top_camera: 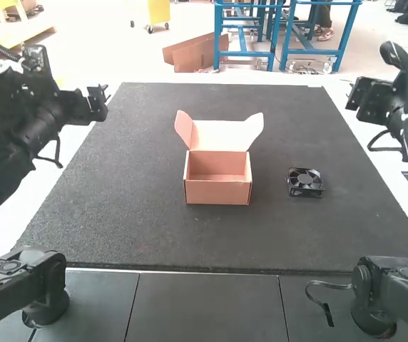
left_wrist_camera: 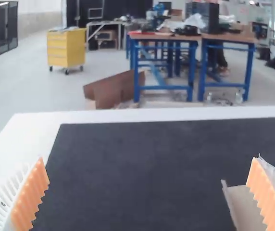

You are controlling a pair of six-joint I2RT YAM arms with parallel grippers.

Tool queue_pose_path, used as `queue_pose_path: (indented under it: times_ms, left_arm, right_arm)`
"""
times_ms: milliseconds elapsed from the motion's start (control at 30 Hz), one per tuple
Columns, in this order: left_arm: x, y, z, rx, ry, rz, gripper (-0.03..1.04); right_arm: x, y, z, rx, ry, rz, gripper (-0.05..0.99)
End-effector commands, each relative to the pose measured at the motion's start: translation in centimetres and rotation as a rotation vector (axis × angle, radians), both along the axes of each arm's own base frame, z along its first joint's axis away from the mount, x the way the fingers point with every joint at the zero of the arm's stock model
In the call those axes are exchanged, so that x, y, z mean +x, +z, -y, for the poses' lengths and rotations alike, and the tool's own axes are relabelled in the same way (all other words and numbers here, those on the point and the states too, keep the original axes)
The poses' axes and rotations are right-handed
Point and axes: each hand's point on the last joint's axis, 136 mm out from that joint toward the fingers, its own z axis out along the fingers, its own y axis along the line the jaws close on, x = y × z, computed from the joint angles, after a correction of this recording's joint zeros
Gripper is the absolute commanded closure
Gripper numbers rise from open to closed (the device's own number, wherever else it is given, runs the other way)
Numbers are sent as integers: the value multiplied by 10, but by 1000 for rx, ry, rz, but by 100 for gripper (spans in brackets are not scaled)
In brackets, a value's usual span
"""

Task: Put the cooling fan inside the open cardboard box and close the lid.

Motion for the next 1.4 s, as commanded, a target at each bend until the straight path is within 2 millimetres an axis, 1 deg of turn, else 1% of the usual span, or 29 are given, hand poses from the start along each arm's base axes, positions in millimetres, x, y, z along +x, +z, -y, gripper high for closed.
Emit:
queue_pose_path:
  times_ms: [0, 33, 67, 133, 167, 267, 333, 367, 433, 533, 567, 633, 667, 733, 767, 867, 967, 1033, 1067, 1100, 1200, 1233, 1300, 1367]
  left_arm:
    - [13, 21, 5, -18, -16, -31, 4]
    - [18, 21, 6, -21, -20, -54, 4]
    - [22, 23, 7, -23, -21, -71, 4]
    - [31, 16, 8, -26, -20, -128, 4]
    - [35, 12, 9, -24, -17, -153, 4]
    - [41, 3, 15, -15, -40, -216, 4]
    - [43, -2, 13, -14, -35, -238, 4]
    - [44, -9, 15, -10, -39, -263, 4]
    - [48, -17, 17, -4, -41, -298, 4]
    - [52, -27, 20, 5, -45, -337, 4]
    - [53, -34, 20, 10, -46, -366, 4]
    - [50, -55, 21, 25, -47, -449, 4]
    - [49, -63, 23, 30, -58, -481, 4]
    - [44, -75, 37, 15, -137, -525, 3]
    - [42, -78, 42, 11, -164, -536, 3]
    - [38, -83, 47, 8, -193, -552, 3]
    - [34, -90, 51, 0, -220, -571, 4]
    - [34, -89, 53, -3, -231, -567, 4]
    - [36, -85, 54, -4, -236, -550, 4]
    - [38, -81, 55, -5, -240, -530, 4]
    - [46, -62, 57, -9, -244, -455, 4]
    - [48, -55, 58, -12, -246, -434, 4]
    - [50, -47, 58, -15, -248, -408, 4]
    - [49, -47, 62, -12, -259, -405, 4]
  right_arm:
    - [8, 17, -1, 17, 2, -21, 2]
    - [10, 20, -5, 18, 22, -37, 2]
    - [12, 18, -13, 26, 68, -68, 2]
    - [14, 10, -26, 31, 143, -145, 2]
    - [14, 6, -29, 33, 161, -172, 2]
    - [17, -6, -28, 18, 159, -250, 2]
    - [20, -8, -25, 16, 145, -279, 4]
    - [20, -12, -25, 17, 146, -305, 4]
    - [23, -22, -28, 16, 155, -358, 7]
    - [26, -37, -26, 20, 148, -424, 7]
    - [27, -41, -26, 22, 146, -436, 6]
    - [27, -52, -25, 23, 141, -482, 3]
    - [29, -56, -25, 24, 141, -502, 3]
    - [31, -71, -25, 29, 134, -560, 3]
    - [30, -78, -23, 29, 125, -590, 3]
    - [30, -97, -23, 34, 122, -655, 3]
    - [32, -109, -27, 44, 137, -690, 3]
    - [34, -115, -26, 41, 139, -709, 3]
    - [36, -117, -26, 29, 144, -711, 3]
    - [40, -119, -26, 27, 144, -704, 3]
    - [43, -136, -23, 5, 148, -759, 3]
    - [43, -142, -21, 8, 142, -776, 3]
    - [46, -146, -14, 19, 125, -784, 3]
    - [49, -152, -5, 29, 101, -796, 3]
